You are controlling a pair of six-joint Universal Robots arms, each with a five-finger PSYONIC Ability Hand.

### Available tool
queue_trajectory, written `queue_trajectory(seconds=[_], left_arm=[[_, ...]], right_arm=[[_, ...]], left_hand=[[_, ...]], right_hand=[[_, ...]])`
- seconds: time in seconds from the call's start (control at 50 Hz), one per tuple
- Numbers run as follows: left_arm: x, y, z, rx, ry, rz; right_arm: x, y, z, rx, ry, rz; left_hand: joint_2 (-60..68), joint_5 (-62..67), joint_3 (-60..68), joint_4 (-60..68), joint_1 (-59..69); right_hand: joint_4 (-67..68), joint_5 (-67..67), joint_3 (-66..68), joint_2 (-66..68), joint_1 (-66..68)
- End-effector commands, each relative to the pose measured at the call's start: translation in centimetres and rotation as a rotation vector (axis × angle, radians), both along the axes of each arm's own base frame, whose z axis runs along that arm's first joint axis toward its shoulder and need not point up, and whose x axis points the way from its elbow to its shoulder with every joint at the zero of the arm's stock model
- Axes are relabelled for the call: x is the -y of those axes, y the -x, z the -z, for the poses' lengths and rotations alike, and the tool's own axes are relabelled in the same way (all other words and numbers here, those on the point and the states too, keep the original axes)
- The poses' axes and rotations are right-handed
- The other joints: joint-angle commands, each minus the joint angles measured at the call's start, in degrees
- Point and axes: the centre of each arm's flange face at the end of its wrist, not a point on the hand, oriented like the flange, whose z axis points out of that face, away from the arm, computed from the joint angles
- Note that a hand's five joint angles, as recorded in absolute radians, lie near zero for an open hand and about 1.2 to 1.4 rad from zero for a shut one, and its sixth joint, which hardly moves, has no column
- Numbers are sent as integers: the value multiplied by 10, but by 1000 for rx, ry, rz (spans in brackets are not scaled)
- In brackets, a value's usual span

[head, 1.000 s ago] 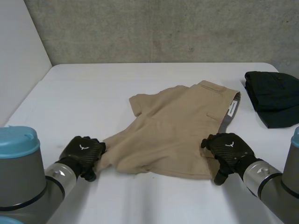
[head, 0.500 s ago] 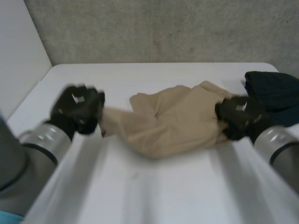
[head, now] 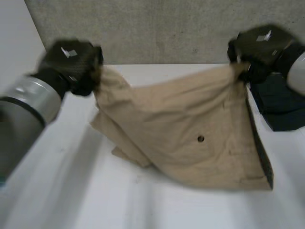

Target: Fold the laundry.

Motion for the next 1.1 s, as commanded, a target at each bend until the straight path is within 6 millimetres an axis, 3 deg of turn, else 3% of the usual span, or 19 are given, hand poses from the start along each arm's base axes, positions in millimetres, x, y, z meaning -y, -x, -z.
queue_trajectory(seconds=[0.02,0.1,0.16,0.3,0.42,0.54,0.7,0.9,0.96,1.02,1.1], left_arm=[[23,20,69,97,-170,14],[31,23,88,122,-211,-11],[31,24,97,136,-233,-17],[23,28,104,149,-250,4],[19,27,104,152,-254,4],[15,24,101,150,-251,6],[15,24,101,149,-252,4],[19,23,102,142,-252,-1],[20,23,103,142,-254,-4],[23,23,103,140,-251,-7],[33,28,106,138,-227,-6]], right_arm=[[29,-4,71,-103,-178,49],[35,-2,91,-124,-234,92],[33,-2,98,-129,-265,93],[26,0,96,-135,-313,89],[26,0,89,-133,-309,91],[25,-2,96,-132,-309,79],[23,-18,129,-120,-264,43],[40,-32,177,-126,-234,37],[47,-34,191,-137,-218,59],[60,-36,190,-119,-144,92],[76,-42,168,-90,-31,103]], left_hand=[[114,131,117,113,155],[114,131,117,113,155],[114,131,117,113,155],[114,131,117,113,155],[114,131,117,113,155],[114,131,117,113,155],[114,131,117,113,155],[114,131,117,113,155],[114,131,117,113,155],[114,131,117,113,155],[114,131,117,113,155]], right_hand=[[119,132,123,128,242],[90,103,94,98,212],[-168,-155,-165,-160,-46],[-396,-383,-392,-388,-274],[-455,-442,-452,-447,-333],[-475,-462,-472,-467,-353],[-460,-447,-457,-452,-338],[-430,-417,-427,-422,-308],[-314,-302,-311,-306,-192],[113,126,117,122,235],[119,132,123,128,242]])
